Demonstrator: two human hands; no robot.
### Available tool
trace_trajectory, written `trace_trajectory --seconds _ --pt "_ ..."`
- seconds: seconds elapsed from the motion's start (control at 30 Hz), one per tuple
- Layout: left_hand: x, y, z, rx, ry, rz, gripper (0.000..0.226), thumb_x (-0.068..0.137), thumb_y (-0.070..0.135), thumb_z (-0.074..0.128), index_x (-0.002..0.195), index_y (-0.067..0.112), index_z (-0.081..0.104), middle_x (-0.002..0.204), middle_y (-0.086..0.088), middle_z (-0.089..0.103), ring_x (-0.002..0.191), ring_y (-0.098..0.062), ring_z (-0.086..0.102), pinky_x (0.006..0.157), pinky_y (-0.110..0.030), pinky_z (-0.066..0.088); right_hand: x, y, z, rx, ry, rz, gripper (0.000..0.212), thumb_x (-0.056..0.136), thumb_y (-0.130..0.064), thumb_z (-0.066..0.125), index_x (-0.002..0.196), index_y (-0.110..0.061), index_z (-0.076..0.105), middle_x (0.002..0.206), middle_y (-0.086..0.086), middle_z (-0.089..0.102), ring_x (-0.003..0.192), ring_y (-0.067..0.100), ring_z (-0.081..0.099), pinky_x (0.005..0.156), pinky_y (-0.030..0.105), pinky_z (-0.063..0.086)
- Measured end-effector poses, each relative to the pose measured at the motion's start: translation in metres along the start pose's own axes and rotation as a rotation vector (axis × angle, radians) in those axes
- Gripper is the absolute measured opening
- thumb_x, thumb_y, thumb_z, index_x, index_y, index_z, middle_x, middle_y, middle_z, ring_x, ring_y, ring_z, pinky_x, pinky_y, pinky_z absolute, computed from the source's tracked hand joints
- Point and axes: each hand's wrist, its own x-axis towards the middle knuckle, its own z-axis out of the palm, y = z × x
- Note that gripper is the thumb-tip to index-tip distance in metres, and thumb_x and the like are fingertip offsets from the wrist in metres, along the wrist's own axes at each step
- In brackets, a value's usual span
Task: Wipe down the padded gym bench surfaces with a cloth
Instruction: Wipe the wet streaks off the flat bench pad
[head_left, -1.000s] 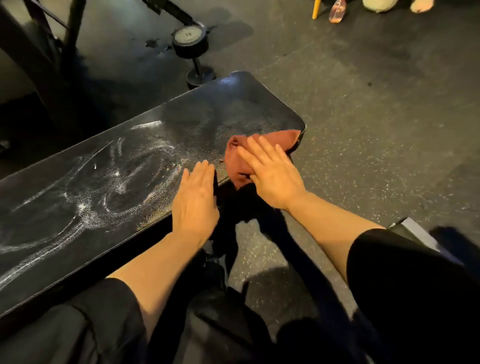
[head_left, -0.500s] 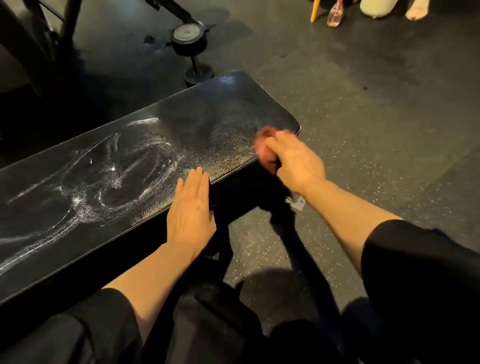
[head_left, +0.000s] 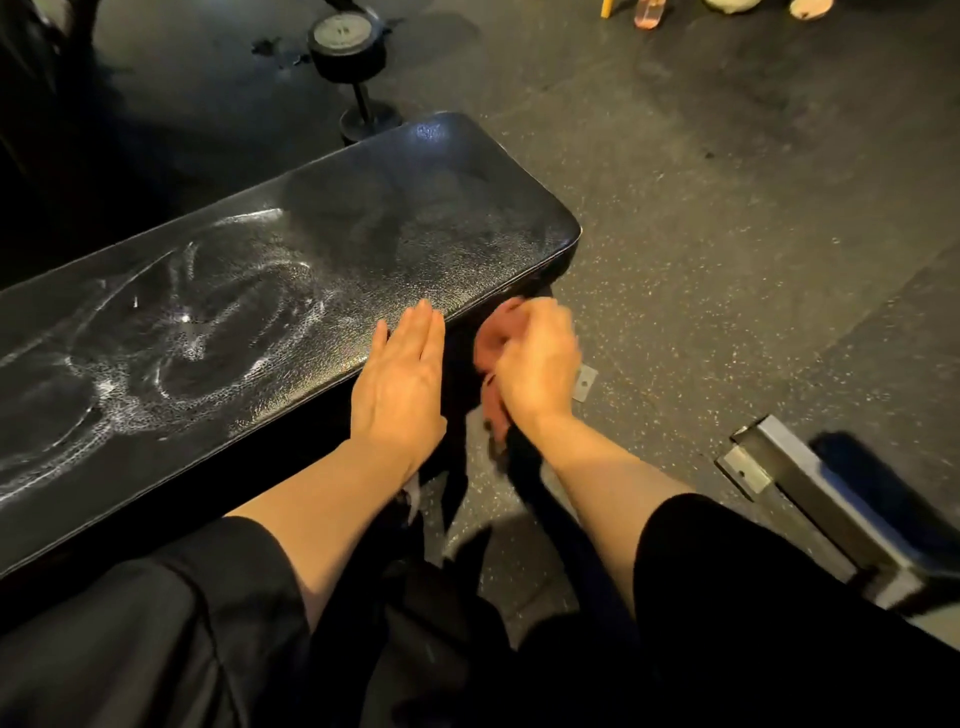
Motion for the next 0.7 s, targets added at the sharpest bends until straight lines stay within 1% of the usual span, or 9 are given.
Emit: trace_trajectory --seconds 0.07,0.1,0.27,0.33,0.4,0.43,0.5,0.57,0.7 --pt "-0.001 0.0 0.0 0.007 -0.02 0.007 0.109 0.078 0.022 0.074 0.151 0.005 -0.005 0.16 -0.01 -0.006 0.147 -0.022 -0.004 0.116 -0.035 -0.011 0.023 0.002 -0.01 0.059 0.216 0.14 0.026 0.08 0.002 0.05 0.104 -0.008 0.053 0.113 0.011 0.05 0.092 0.032 0.056 0.081 0.037 0.04" --pt "-0.001 0.001 0.0 0.003 -0.016 0.007 0.11 0.076 0.021 0.075 0.151 0.005 -0.004 0.16 -0.01 -0.005 0.147 -0.022 -0.003 0.116 -0.035 -0.011 0.031 0.0 -0.01 0.111 0.25 0.126 0.027 0.08 0.004 0.05 0.105 -0.007 0.052 0.115 0.011 0.047 0.092 0.03 0.055 0.082 0.038 0.042" --pt "-0.001 0.002 -0.001 -0.025 0.002 0.017 0.108 0.072 0.013 0.076 0.151 0.003 0.003 0.16 -0.012 0.001 0.147 -0.024 0.001 0.117 -0.035 -0.009 -0.009 -0.022 0.021 0.176 -0.038 -0.128 0.02 0.078 0.004 0.052 0.093 -0.004 0.062 0.111 0.011 0.043 0.091 0.021 0.051 0.087 0.032 0.044" --pt "-0.001 0.001 0.0 -0.034 0.019 0.027 0.106 0.071 0.009 0.075 0.151 0.003 0.005 0.16 -0.012 0.002 0.147 -0.024 0.002 0.116 -0.034 -0.009 -0.016 -0.021 0.022 0.228 -0.005 -0.195 0.02 0.078 0.005 0.05 0.091 -0.002 0.063 0.105 0.01 0.047 0.087 0.007 0.046 0.081 0.021 0.044" --pt "-0.001 0.0 0.002 -0.034 0.02 0.035 0.106 0.071 0.006 0.074 0.151 0.003 0.005 0.16 -0.013 0.001 0.147 -0.024 0.001 0.116 -0.033 -0.011 0.0 -0.016 0.017 0.297 0.139 -0.137 0.024 0.078 0.007 0.049 0.098 -0.001 0.059 0.111 0.01 0.046 0.087 -0.005 0.04 0.081 0.007 0.037" --pt "-0.002 0.0 0.004 -0.029 0.018 0.037 0.108 0.07 0.006 0.075 0.151 0.003 0.004 0.16 -0.013 0.001 0.147 -0.024 0.001 0.116 -0.033 -0.011 0.011 -0.014 0.014 0.312 0.175 -0.1 0.031 0.077 0.009 0.052 0.106 0.001 0.055 0.12 0.013 0.045 0.094 -0.003 0.041 0.086 0.008 0.037" --pt "-0.002 -0.001 0.006 -0.03 0.021 0.038 0.111 0.069 0.007 0.077 0.151 0.003 0.003 0.16 -0.013 0.0 0.147 -0.024 0.0 0.116 -0.033 -0.011 0.024 -0.013 0.016 0.308 0.147 -0.039 0.046 0.078 0.008 0.059 0.122 0.002 0.048 0.14 0.017 0.034 0.115 0.017 0.046 0.099 0.026 0.042" --pt "-0.001 -0.001 0.007 -0.047 0.032 0.045 0.111 0.069 0.007 0.078 0.151 0.003 0.003 0.16 -0.013 0.0 0.147 -0.025 0.0 0.116 -0.033 -0.012 0.023 -0.018 0.025 0.346 0.132 0.06 0.051 0.08 0.004 0.063 0.127 0.001 0.045 0.142 0.017 0.032 0.12 0.028 0.047 0.101 0.038 0.043" --pt "0.0 -0.003 0.009 -0.047 0.04 0.062 0.109 0.067 0.005 0.076 0.15 0.001 0.006 0.159 -0.014 0.003 0.147 -0.026 0.003 0.118 -0.035 -0.008 0.013 -0.022 0.031 0.434 0.226 0.146 0.036 0.083 0.001 0.062 0.118 -0.003 0.053 0.118 0.012 0.048 0.096 0.019 0.053 0.087 0.021 0.042"
